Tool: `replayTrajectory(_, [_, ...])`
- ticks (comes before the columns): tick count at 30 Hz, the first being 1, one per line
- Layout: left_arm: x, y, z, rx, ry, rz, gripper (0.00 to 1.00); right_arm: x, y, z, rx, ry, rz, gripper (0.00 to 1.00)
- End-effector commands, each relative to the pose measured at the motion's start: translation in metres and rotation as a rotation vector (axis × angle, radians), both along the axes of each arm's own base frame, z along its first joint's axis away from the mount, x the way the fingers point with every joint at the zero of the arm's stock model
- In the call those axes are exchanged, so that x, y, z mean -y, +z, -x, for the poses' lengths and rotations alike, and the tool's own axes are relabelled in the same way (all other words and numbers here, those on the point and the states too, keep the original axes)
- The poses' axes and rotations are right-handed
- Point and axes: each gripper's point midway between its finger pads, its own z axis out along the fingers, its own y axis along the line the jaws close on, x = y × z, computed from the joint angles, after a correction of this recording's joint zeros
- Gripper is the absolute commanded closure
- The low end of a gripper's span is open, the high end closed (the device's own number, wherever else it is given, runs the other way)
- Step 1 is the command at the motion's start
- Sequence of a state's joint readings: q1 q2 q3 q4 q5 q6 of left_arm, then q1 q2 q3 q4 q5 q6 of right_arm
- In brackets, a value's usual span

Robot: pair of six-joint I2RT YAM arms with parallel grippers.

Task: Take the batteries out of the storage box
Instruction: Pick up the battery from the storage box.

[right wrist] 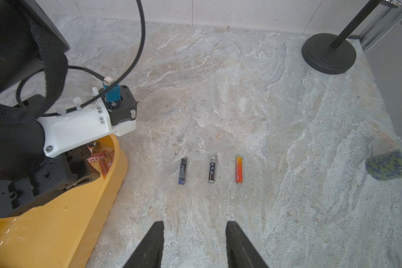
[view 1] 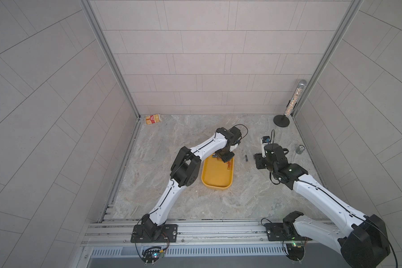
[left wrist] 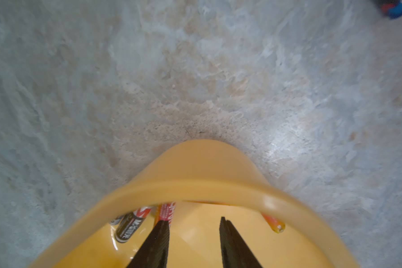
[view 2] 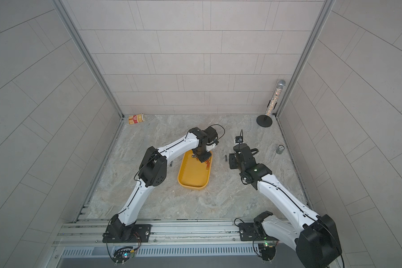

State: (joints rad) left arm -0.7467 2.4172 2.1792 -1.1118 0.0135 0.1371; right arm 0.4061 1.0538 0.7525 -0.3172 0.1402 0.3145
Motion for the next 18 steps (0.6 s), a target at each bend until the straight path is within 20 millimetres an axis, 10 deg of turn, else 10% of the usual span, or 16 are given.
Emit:
replayTrajectory(1, [-0.005,0.017,-0.012,0.066,-0.015,-0.026,0.53,0.001,0.004,-0.002,0.01,-0.005,0.015,0.52])
replayTrajectory(18, [-0.011,-0.034,-0.015,-0.015,-0.037,-0.083,0.55,0.004,0.006,0.001,0.015,-0.01,0.026,0.52])
